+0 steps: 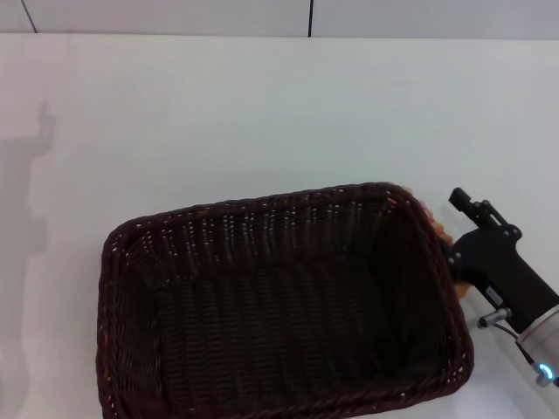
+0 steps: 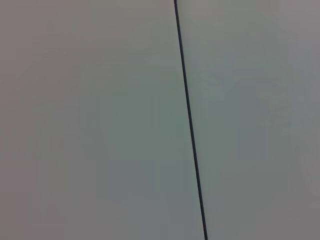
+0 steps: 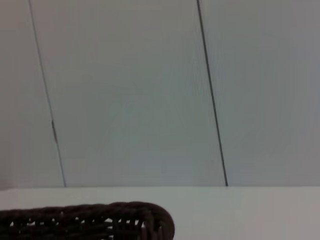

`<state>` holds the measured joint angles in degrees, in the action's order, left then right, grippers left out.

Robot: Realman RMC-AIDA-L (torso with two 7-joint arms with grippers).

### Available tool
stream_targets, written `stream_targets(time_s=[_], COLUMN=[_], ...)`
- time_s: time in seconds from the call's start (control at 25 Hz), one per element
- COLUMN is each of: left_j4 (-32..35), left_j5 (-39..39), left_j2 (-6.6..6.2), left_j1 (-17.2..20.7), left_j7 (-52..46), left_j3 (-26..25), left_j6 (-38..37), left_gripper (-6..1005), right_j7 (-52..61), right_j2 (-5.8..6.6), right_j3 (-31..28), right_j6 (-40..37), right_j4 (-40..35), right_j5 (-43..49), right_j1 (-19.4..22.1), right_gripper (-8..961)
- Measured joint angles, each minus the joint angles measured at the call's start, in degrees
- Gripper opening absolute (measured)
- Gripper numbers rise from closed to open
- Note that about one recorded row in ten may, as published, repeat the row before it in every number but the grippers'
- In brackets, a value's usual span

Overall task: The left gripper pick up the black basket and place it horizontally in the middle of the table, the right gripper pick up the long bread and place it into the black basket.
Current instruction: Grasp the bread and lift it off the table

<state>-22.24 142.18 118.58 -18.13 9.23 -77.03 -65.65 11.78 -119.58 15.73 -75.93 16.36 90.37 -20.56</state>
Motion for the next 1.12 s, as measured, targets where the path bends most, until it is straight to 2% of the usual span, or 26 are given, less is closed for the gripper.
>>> stream_targets(time_s=[0.28,0.52,0.76,1.0,1.12], left_j4=[0.13,0.13,0.03,0.47,0.62], left_j5=[0.11,0.18,0.47,0.5,0.54], left_j2=[-0.06,-0.12,-0.13,-0.14,-0.1], left_j1=[-0.23,-0.34,-0.46,-0.88,-1.14], left_j7=[0.0,0.0,0.04,0.04,0.03], left_j3=[0.13,0.12,0.06,0.09,0.13], left_j6=[0.08,0.09,0.1,0.11,0.17], left_gripper=[788,788,788,788,788], right_j7=[0.39,0.56,0.08,0.01,-0.01], right_j2=[0.06,0.15,-0.03,0.17,0.21], right_j3=[-0.26,-0.47,-0.87,-2.33,-2.42], right_j6=[7.56,9.57,5.53,1.18,-5.56], right_j4=[1.4,2.49,1.98,0.98,0.45], right_j5=[0.21,0.21,-0.2,-0.68,-0.75], right_j1=[-2.97,-3.96,-1.93,-0.44,1.2], right_gripper=[723,720,705,573,546])
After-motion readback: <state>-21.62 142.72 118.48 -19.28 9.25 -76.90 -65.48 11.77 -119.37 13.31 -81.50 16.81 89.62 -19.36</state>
